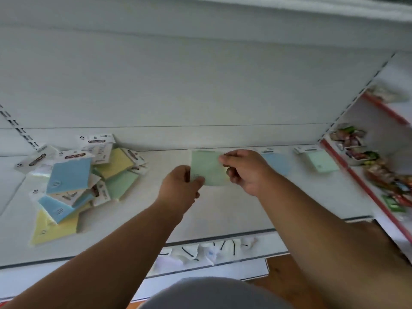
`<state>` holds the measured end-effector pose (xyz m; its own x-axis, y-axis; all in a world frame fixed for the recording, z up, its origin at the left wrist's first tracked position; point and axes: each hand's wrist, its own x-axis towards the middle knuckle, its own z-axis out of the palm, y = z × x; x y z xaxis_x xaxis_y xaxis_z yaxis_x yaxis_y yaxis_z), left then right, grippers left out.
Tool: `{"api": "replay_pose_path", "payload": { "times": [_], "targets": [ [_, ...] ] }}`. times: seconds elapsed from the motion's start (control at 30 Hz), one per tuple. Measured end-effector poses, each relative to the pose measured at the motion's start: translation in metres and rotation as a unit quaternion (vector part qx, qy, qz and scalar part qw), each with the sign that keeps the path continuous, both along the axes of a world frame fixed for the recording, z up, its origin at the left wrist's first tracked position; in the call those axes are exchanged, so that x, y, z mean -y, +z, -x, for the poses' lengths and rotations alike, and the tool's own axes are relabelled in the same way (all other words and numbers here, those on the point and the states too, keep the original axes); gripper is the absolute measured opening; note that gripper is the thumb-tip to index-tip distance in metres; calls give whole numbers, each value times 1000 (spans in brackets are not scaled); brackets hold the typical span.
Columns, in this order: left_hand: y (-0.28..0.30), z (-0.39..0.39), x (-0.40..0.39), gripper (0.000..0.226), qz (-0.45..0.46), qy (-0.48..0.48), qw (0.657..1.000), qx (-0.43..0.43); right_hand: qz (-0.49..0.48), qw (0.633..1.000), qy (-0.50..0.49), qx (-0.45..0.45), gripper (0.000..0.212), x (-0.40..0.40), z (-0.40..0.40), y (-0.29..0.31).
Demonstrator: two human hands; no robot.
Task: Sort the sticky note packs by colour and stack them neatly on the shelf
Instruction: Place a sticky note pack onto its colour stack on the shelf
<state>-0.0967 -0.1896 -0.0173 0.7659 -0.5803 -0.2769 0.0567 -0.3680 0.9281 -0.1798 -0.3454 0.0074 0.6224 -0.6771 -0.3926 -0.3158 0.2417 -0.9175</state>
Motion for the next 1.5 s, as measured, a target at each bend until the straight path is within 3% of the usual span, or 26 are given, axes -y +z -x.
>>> {"api": "replay_pose_path", "payload": {
  "times": [0.1,0.27,0.47,0.63,0.77,0.9,0.97,1.2,1.5],
  "targets": [
    [5,34,44,2,-5,-68,998,18,20,999,-36,-36,14,42,37,4],
    [3,92,129,4,11,-98,995,-5,-18,996,-61,-65,15,120,107,5],
    [4,155,233,11,-32,-95,994,50,138,986,-62,-68,9,222,160,12],
    [6,178,292,37,-126,-70,976,165,271,949,-5,-161,13,281,172,5],
    [3,186,310,30,-215,-68,946,233,302,923,48,-235,28,302,168,-8],
    [-3,189,316,33,-260,-83,925,263,393,850,127,-326,39,299,167,-12],
    [-3,190,317,36,-259,-82,923,272,424,841,108,-319,39,298,170,-14],
    [-1,191,282,25,-183,-35,947,261,478,849,99,-201,20,259,160,-5],
    [-6,129,123,16,-193,47,948,248,446,871,190,-79,19,126,70,-2]
  ]
}}
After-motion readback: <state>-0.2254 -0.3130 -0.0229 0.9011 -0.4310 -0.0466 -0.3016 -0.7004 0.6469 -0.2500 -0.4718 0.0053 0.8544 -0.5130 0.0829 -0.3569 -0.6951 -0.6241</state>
